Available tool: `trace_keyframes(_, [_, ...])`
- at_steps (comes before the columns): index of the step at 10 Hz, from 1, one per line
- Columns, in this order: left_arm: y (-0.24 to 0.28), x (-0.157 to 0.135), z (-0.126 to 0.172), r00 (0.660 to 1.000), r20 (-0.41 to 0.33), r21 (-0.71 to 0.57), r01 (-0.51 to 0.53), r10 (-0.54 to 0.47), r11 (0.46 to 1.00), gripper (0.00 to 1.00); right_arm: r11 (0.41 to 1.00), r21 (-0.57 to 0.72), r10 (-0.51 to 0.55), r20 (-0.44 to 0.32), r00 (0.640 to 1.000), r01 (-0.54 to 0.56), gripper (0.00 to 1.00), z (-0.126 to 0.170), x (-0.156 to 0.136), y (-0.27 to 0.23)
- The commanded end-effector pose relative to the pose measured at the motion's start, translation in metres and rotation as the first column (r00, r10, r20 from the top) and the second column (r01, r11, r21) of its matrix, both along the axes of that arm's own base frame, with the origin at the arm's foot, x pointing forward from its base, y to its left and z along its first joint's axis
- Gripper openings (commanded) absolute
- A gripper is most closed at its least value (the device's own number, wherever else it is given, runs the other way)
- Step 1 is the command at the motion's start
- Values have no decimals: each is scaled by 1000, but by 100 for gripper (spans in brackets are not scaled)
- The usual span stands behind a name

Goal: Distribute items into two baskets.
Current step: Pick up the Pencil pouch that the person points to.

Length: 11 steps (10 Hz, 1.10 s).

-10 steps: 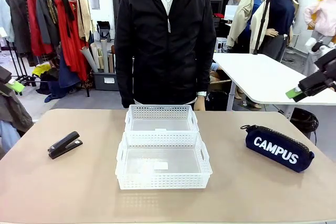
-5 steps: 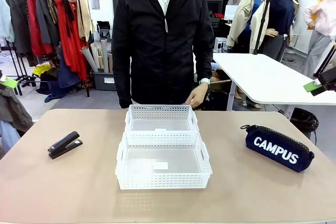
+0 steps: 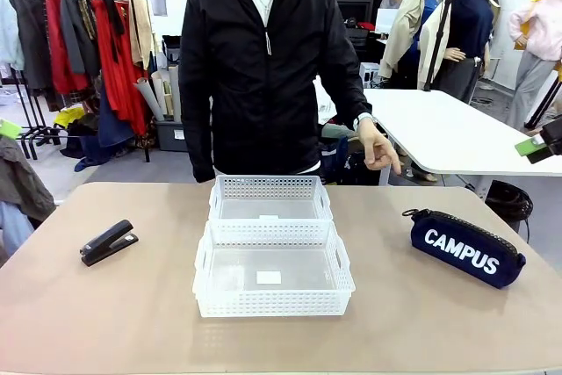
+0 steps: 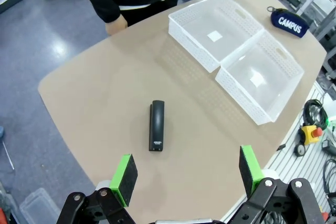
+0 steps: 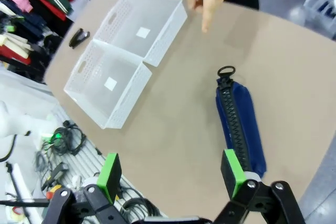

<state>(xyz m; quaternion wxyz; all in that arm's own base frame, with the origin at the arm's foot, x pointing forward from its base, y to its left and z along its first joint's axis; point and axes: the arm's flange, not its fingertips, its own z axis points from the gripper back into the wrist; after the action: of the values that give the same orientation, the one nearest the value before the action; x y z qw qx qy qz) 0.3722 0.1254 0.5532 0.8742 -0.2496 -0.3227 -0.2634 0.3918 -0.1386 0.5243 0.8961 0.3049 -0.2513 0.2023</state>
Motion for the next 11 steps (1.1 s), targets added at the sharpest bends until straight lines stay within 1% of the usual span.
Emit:
trace_keyframes(1, [2,-1,0,1000,1,0,-7,7,1000,100,1000,-8,7,-2,1000,-7,100,0,0,2])
trace_keyframes(11, [2,-1,0,1000,1,0,-7,7,1000,100,1000,-2,4,-2,1000,-4,100,0,1,2])
